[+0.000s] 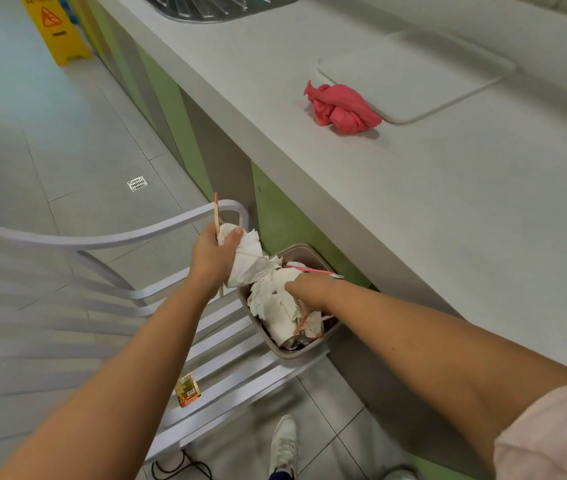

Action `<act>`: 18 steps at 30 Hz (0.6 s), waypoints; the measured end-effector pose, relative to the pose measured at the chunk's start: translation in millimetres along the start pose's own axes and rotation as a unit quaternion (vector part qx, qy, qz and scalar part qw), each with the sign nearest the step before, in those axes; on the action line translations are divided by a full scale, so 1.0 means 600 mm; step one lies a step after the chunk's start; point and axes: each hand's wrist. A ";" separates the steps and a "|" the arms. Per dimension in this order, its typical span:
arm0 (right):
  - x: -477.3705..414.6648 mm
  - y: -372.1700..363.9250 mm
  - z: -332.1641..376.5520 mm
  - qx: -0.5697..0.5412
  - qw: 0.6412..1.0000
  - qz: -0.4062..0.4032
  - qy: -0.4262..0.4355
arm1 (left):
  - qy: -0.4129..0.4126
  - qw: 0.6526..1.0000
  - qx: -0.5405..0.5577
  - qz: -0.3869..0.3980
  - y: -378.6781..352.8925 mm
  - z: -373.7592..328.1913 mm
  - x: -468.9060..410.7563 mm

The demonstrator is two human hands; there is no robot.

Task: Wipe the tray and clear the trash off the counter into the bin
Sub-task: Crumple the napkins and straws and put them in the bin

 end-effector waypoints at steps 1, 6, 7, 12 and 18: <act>-0.004 0.001 -0.007 -0.035 0.999 -0.004 -0.007 | 0.002 1.000 0.000 0.001 -0.003 0.002 0.000; -0.015 0.007 -0.028 0.008 0.998 -0.049 0.025 | 0.001 1.000 -0.001 0.004 -0.016 0.001 -0.003; -0.019 0.004 -0.036 -0.016 0.998 -0.052 0.031 | 0.002 1.000 0.000 0.006 -0.018 0.001 -0.004; -0.020 0.010 -0.053 -0.031 0.992 -0.112 0.047 | -0.003 1.000 0.000 0.019 -0.033 0.001 -0.002; -0.029 0.005 -0.063 -0.028 0.989 -0.142 0.032 | -0.015 0.999 -0.002 0.035 -0.051 0.005 0.004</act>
Point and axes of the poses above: each hand's wrist, its own x-axis away from the middle knuckle, its own y-axis out of the back of the hand, z = x × y, and after that the axes turned 4 degrees about x, right-handed
